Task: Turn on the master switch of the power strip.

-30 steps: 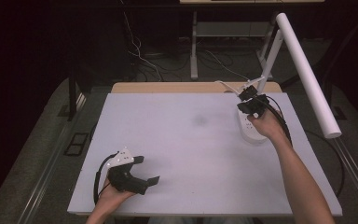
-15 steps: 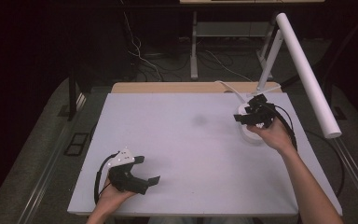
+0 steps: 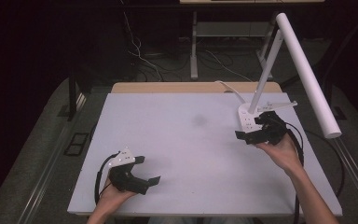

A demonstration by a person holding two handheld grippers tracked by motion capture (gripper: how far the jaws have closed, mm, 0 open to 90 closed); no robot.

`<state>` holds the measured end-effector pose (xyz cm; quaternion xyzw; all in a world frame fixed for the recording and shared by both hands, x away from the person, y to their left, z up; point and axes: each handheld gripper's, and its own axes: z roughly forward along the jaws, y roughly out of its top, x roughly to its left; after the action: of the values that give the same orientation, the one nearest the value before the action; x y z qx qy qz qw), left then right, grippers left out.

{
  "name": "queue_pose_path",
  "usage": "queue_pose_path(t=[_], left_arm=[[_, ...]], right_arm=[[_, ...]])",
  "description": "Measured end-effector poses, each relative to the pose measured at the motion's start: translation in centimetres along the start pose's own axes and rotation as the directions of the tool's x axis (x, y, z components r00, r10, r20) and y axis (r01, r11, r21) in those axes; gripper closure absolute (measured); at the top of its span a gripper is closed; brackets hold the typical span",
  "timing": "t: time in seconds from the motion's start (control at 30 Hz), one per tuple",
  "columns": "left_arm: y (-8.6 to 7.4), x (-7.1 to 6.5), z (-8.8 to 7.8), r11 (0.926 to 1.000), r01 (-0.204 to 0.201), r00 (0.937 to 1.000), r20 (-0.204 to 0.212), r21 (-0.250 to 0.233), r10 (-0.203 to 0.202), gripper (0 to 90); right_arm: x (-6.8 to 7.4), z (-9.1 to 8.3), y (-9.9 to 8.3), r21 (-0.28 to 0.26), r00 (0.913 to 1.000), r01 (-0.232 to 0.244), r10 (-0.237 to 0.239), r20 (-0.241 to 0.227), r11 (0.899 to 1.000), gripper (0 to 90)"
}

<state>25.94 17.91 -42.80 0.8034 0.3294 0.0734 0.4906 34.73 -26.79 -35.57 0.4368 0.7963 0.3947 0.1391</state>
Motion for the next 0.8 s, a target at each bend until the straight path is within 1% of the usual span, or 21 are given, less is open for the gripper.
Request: queue_pose_path(t=[0.07, 0.13, 0.2, 0.4, 0.43, 0.47, 0.5, 0.53, 0.57, 0.63, 0.7, 0.8], left_arm=[[0.0, 0.0, 0.0, 1.0000, 0.000, 1.0000, 0.000, 0.000, 0.000, 0.0], [0.0, 0.0, 0.0, 1.0000, 0.000, 1.0000, 0.000, 0.000, 0.000, 0.0], [0.0, 0.0, 0.0, 1.0000, 0.001, 1.0000, -0.001, 0.000, -0.001, 0.0], [0.0, 0.0, 0.0, 1.0000, 0.002, 1.0000, -0.001, 0.001, -0.002, 0.0], [0.0, 0.0, 0.0, 1.0000, 0.002, 1.0000, -0.001, 0.001, -0.002, 0.0], [0.0, 0.0, 0.0, 1.0000, 0.002, 1.0000, -0.003, 0.001, -0.002, 0.0], [0.0, 0.0, 0.0, 1.0000, 0.002, 1.0000, -0.003, 0.001, -0.002, 0.0], [0.0, 0.0, 0.0, 1.0000, 0.002, 1.0000, -0.003, 0.000, -0.002, 0.0], [0.0, 0.0, 0.0, 1.0000, 0.002, 1.0000, -0.003, 0.001, -0.002, 0.0], [0.0, 0.0, 0.0, 1.0000, 0.002, 1.0000, -0.004, 0.001, -0.002, 0.0], [0.0, 0.0, 0.0, 1.0000, 0.002, 1.0000, -0.004, 0.001, -0.002, 0.0], [-0.1, 0.1, 0.0, 1.0000, 0.001, 1.0000, -0.004, 0.006, -0.001, 0.0]], right_arm=[[0.2, -0.3, -0.5, -0.010, 0.9998, -0.009, 0.008, -0.020, 1.000, 0.1], [0.3, -0.6, -1.1, -0.014, 0.9995, -0.011, 0.011, -0.029, 1.000, 0.1], [0.5, -0.8, -1.7, -0.017, 0.9994, -0.011, 0.010, -0.034, 1.000, 0.1], [1.1, -1.4, -3.7, -0.030, 0.9985, -0.030, 0.028, -0.048, 0.999, 0.1], [1.1, -1.4, -3.7, -0.030, 0.9985, -0.030, 0.028, -0.048, 0.999, 0.1], [1.2, -1.6, -4.4, -0.038, 0.9979, -0.037, 0.035, -0.055, 0.999, 0.1], [1.2, -1.6, -4.4, -0.038, 0.9979, -0.037, 0.035, -0.055, 0.999, 0.1], [1.4, -1.8, -5.1, -0.042, 0.9971, -0.052, 0.049, -0.059, 0.998, 0.1], [1.5, -1.8, -5.5, -0.046, 0.9968, -0.056, 0.053, -0.060, 0.997, 0.1], [1.6, -1.9, -5.8, -0.049, 0.9966, -0.059, 0.056, -0.060, 0.997, 0.1], [1.8, -2.1, -6.7, -0.055, 0.9964, -0.062, 0.059, -0.062, 0.997, 0.1], [2.1, -2.4, -7.5, -0.060, 0.9954, -0.074, 0.071, -0.065, 0.995, 0.1]])
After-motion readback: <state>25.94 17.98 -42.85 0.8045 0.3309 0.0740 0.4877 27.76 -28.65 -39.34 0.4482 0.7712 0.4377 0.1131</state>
